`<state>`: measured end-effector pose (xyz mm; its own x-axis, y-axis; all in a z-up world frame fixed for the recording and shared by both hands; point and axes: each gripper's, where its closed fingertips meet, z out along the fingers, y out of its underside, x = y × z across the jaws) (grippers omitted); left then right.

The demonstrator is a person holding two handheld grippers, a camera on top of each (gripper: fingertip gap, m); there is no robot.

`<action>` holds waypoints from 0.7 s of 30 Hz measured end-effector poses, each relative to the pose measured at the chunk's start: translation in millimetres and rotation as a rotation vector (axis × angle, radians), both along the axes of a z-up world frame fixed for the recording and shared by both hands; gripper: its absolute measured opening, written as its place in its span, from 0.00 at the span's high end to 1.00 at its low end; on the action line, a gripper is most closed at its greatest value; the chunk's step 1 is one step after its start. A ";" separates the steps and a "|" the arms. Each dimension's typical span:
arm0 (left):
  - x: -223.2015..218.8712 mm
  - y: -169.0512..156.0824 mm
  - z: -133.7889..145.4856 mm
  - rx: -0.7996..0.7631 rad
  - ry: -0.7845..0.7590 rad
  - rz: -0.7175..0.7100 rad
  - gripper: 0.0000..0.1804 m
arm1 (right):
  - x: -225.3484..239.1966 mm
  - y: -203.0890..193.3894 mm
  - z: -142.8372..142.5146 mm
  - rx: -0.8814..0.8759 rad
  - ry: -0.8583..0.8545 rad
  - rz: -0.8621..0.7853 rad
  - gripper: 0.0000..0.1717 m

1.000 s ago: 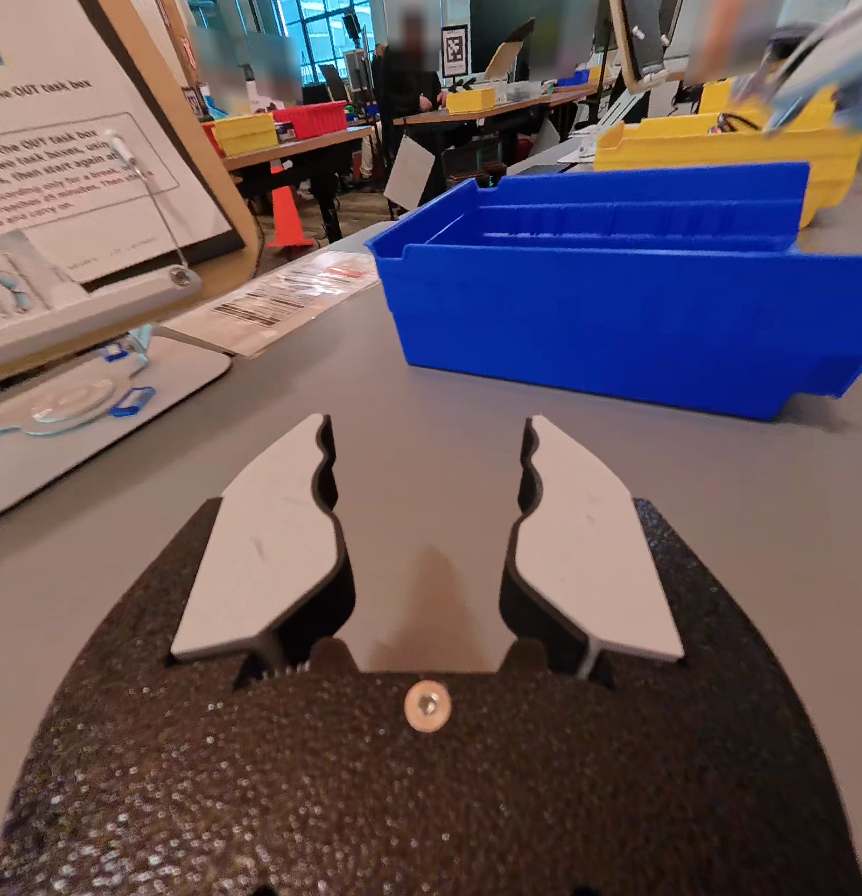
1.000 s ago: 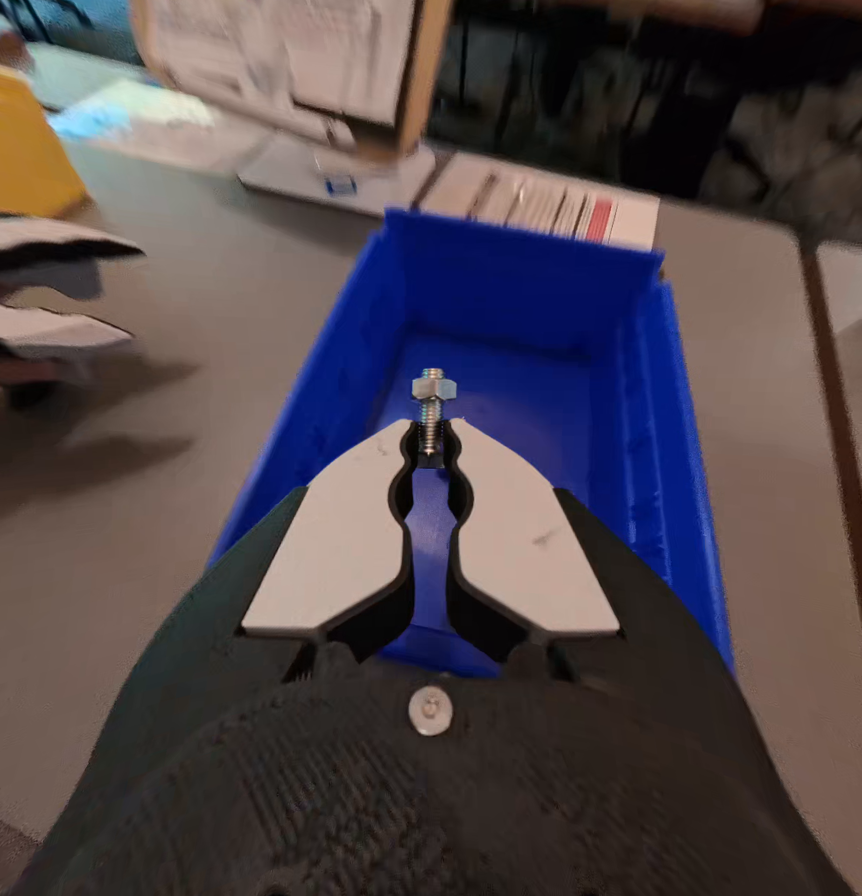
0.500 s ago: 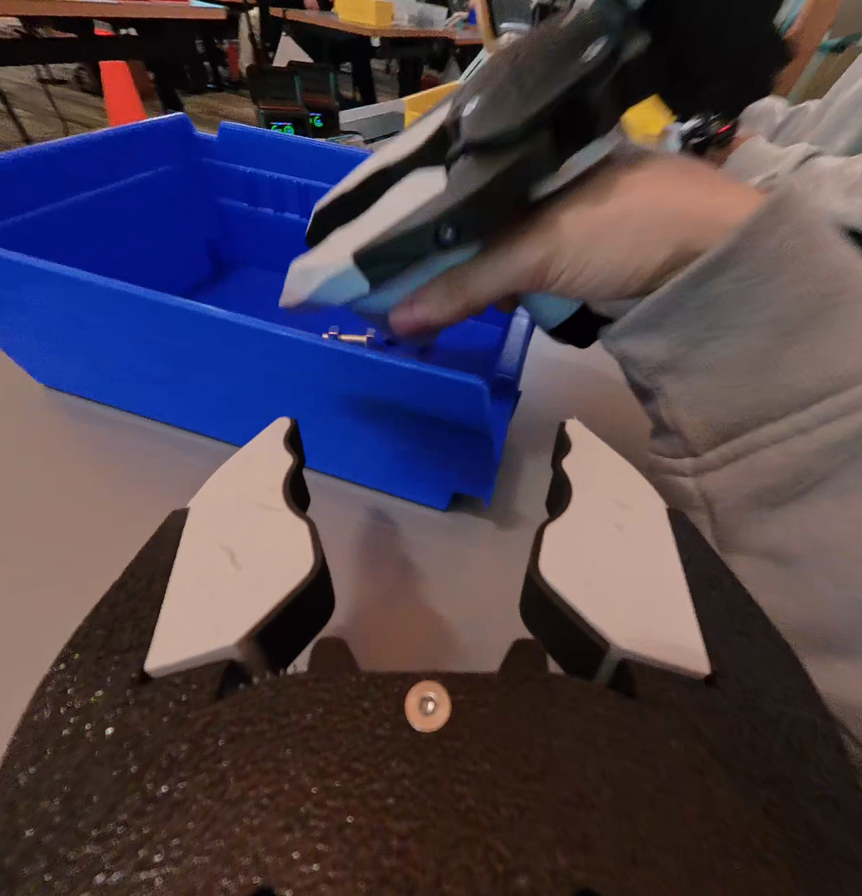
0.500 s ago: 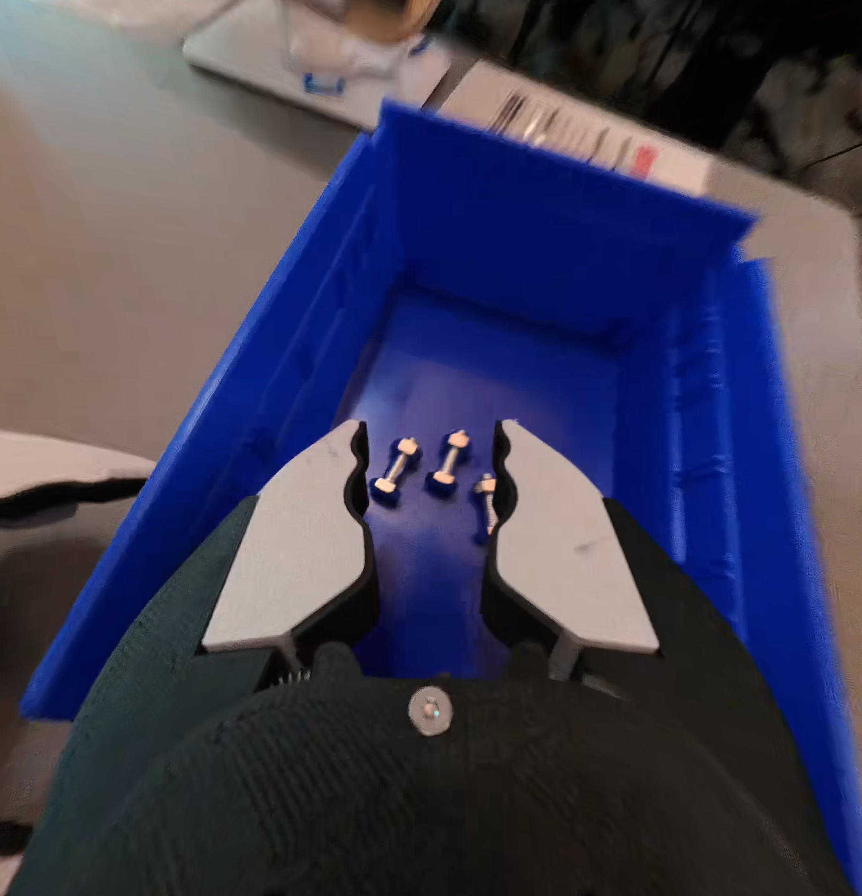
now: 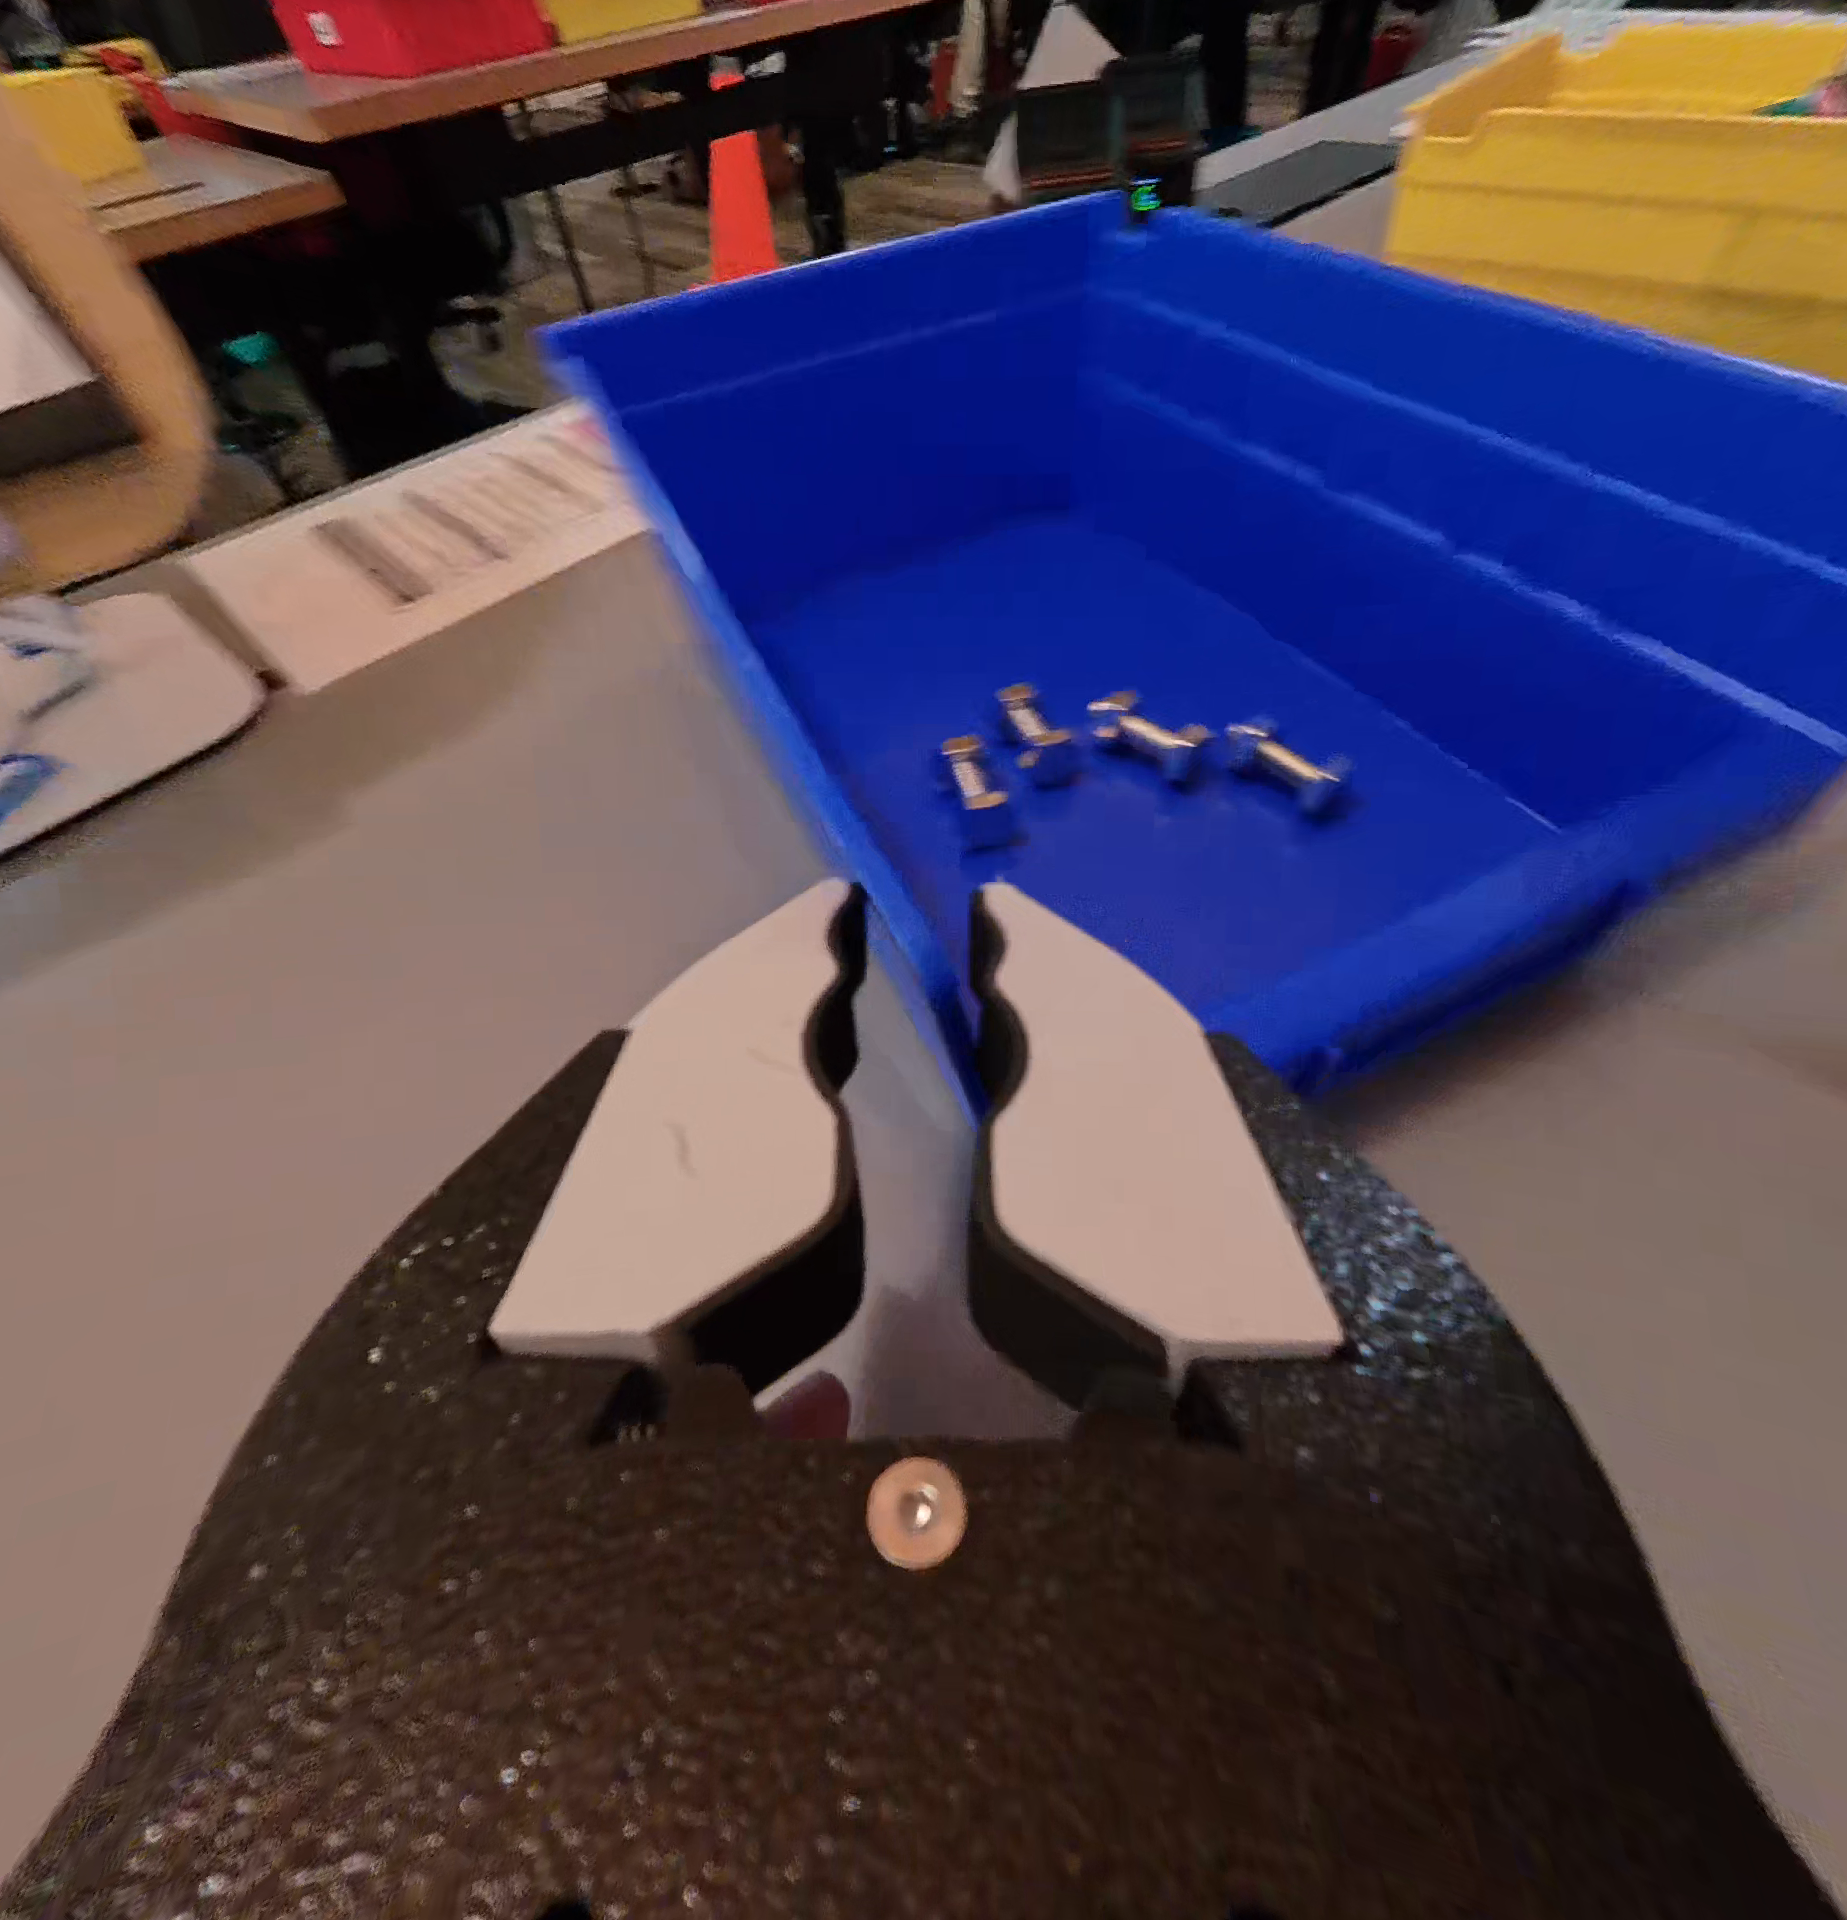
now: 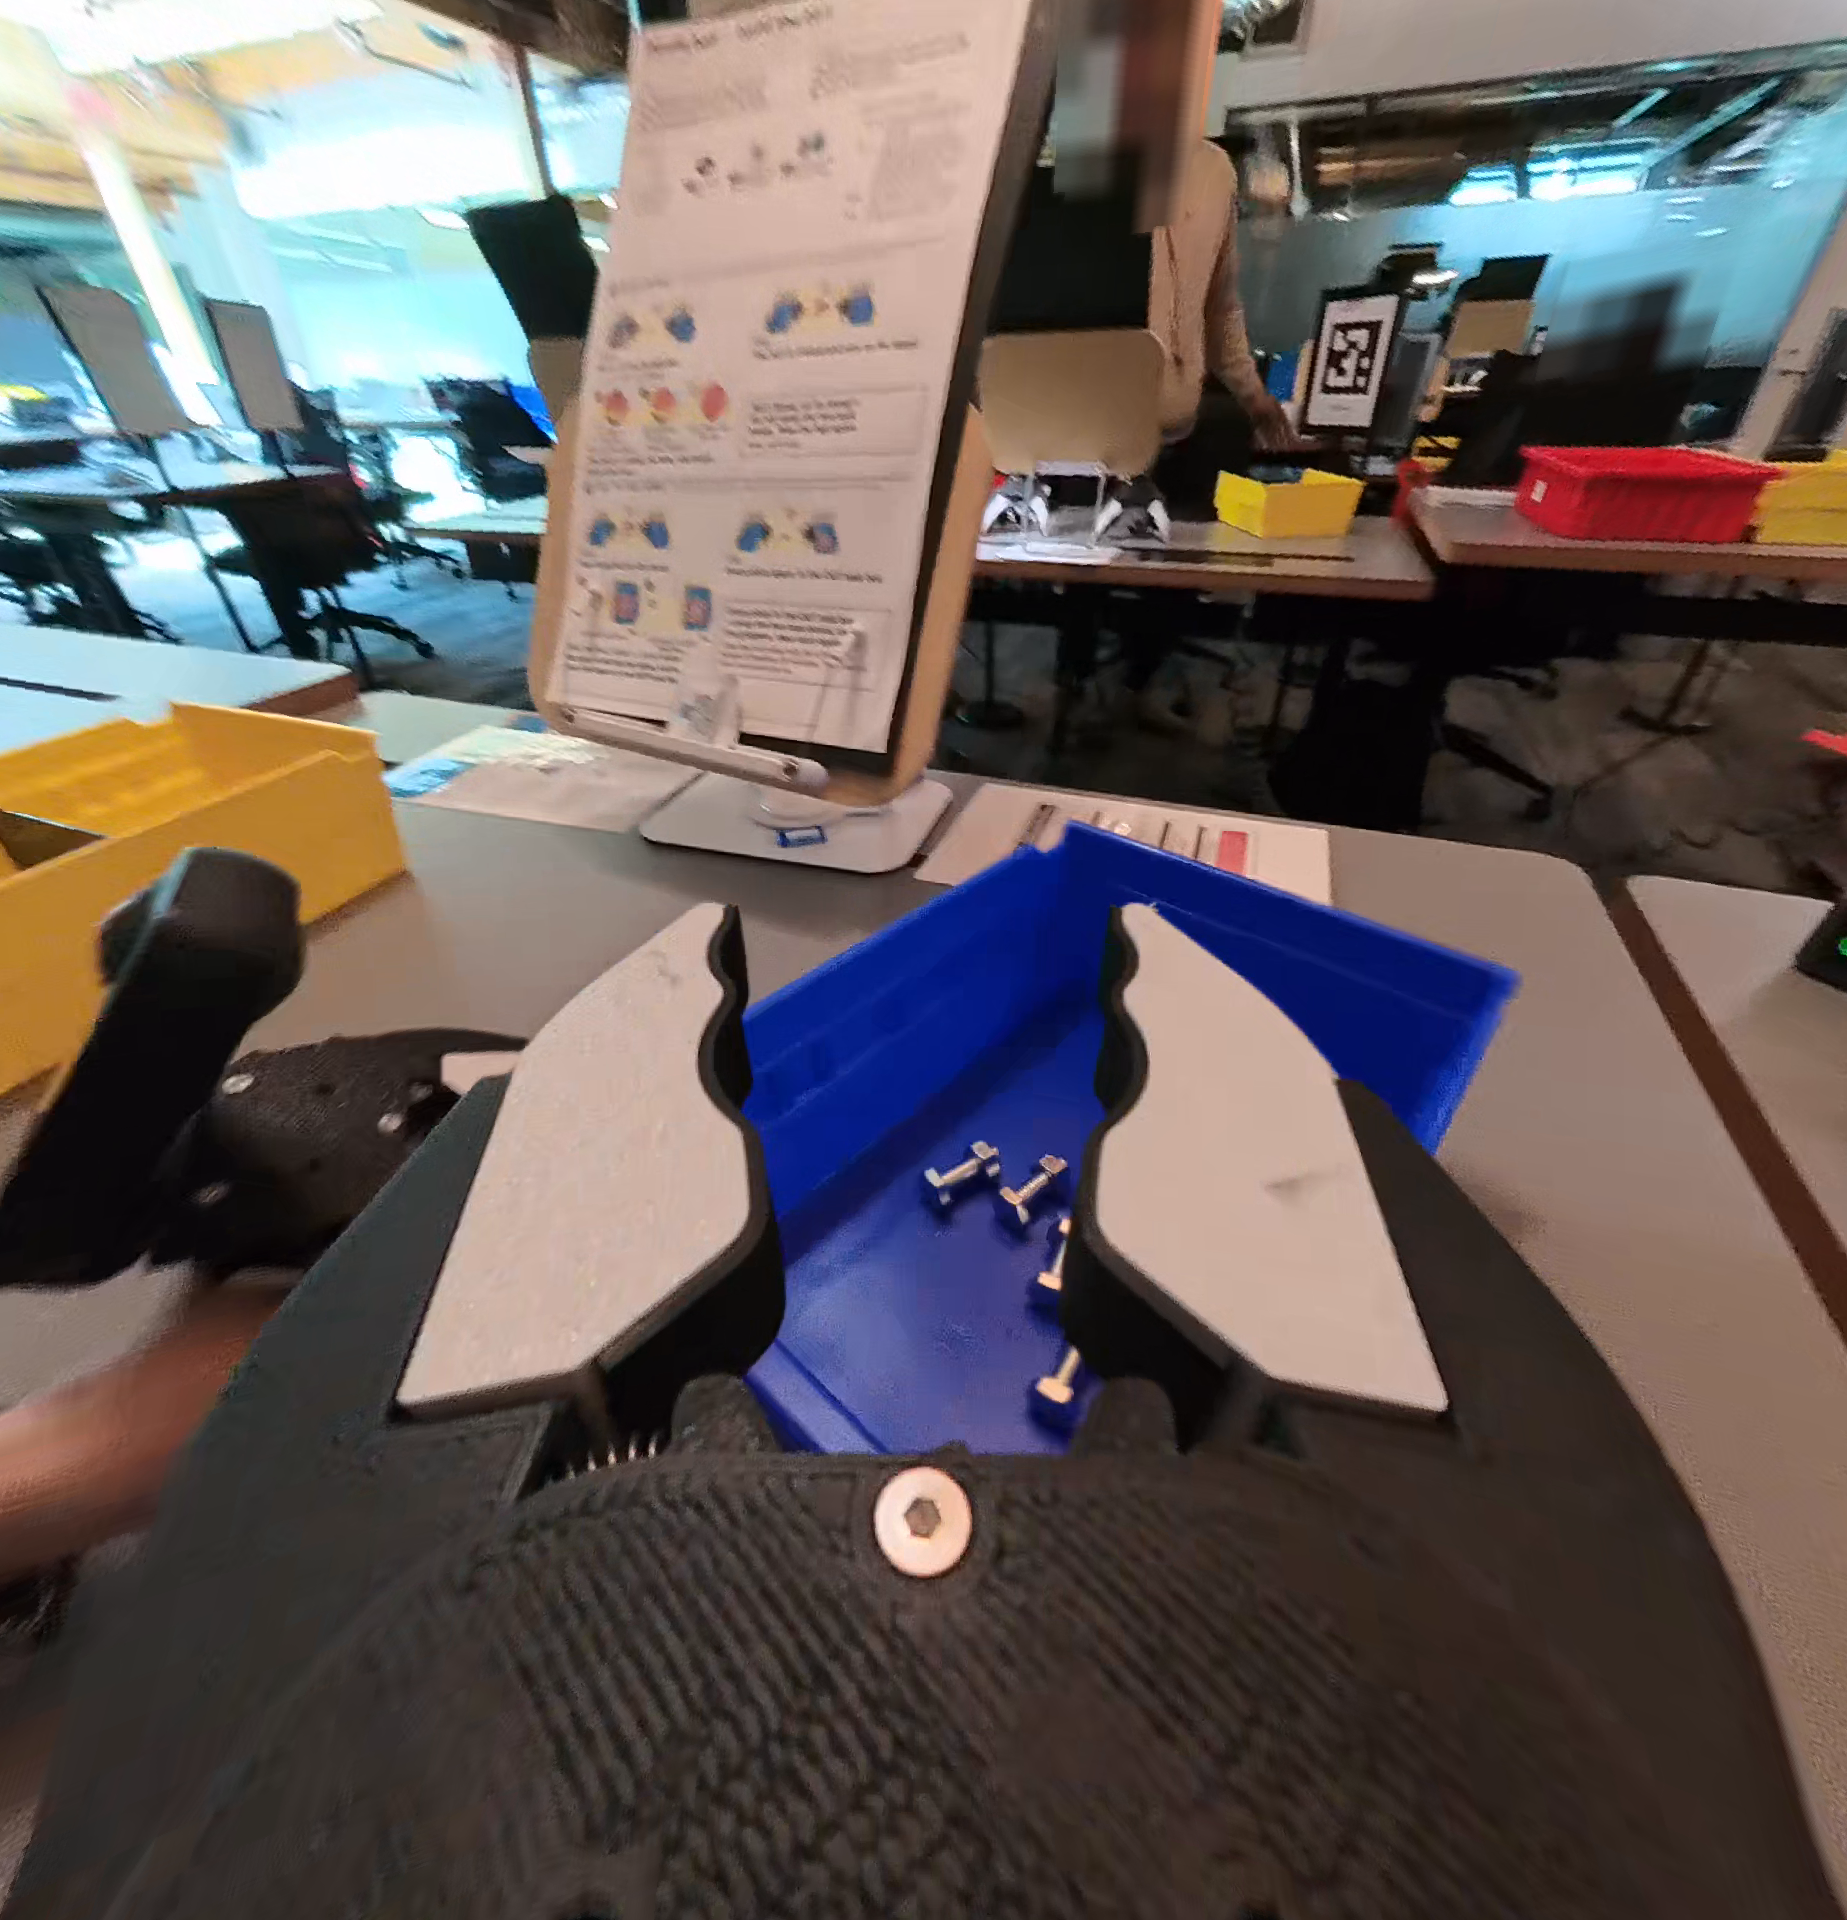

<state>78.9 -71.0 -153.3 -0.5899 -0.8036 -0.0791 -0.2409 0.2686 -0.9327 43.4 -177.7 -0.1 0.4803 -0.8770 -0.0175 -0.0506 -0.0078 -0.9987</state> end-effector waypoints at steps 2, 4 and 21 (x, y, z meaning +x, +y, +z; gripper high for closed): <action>15.3 34.2 -0.4 0.025 0.007 0.031 0.97 | -2.2 1.8 2.5 0.003 -0.009 0.008 0.62; 20.3 61.8 -0.1 0.007 0.039 0.020 0.98 | -1.8 1.6 -0.1 -0.033 -0.005 -0.004 0.62; 36.9 79.4 -2.7 -0.169 0.154 -0.184 0.99 | -3.6 89.3 -10.8 -0.186 0.019 0.132 0.64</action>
